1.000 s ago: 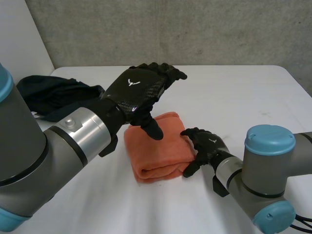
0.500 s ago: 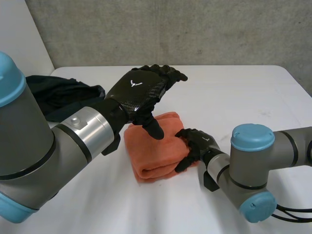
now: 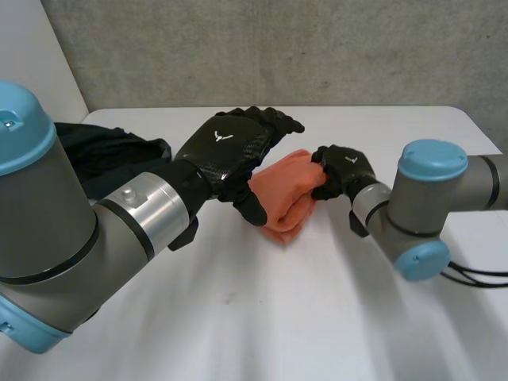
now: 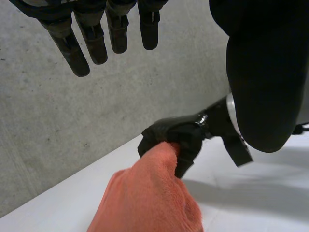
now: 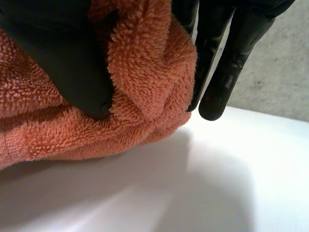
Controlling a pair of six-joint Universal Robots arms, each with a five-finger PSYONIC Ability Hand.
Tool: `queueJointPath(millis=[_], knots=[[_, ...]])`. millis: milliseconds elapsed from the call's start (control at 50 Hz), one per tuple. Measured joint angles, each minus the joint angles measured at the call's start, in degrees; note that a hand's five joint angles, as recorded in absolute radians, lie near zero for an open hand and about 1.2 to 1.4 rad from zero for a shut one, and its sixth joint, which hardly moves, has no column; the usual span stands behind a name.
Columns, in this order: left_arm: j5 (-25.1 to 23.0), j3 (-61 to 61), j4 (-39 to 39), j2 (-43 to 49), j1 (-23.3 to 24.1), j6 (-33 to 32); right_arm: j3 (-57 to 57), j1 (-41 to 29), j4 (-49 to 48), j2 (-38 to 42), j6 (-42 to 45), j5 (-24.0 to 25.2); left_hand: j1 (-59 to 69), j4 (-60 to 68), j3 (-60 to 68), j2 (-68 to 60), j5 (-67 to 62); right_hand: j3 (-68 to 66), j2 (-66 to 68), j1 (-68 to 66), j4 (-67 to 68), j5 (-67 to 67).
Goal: Fold the laundry.
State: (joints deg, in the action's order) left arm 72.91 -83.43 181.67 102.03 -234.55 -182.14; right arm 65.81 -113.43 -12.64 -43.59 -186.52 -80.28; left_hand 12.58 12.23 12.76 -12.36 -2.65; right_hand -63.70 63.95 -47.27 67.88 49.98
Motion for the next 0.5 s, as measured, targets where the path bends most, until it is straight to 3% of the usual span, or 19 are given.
queueJointPath(millis=[280, 500], knots=[[2.8, 1.09, -0.09, 3.5, -0.06, 0.01, -30.38, 14.42, 9.13, 17.21, 9.08, 3.94, 0.0, 0.0, 0.0, 0.0, 0.0, 0.0, 0.26, -0.29, 0.01, 0.0], [3.01, 1.27, -0.09, 5.22, -0.06, 0.03, -43.5, 29.15, 11.72, 24.64, 11.91, 7.27, 0.0, 0.0, 0.0, 0.0, 0.0, -1.06, 0.79, -0.26, 0.02, 0.0]])
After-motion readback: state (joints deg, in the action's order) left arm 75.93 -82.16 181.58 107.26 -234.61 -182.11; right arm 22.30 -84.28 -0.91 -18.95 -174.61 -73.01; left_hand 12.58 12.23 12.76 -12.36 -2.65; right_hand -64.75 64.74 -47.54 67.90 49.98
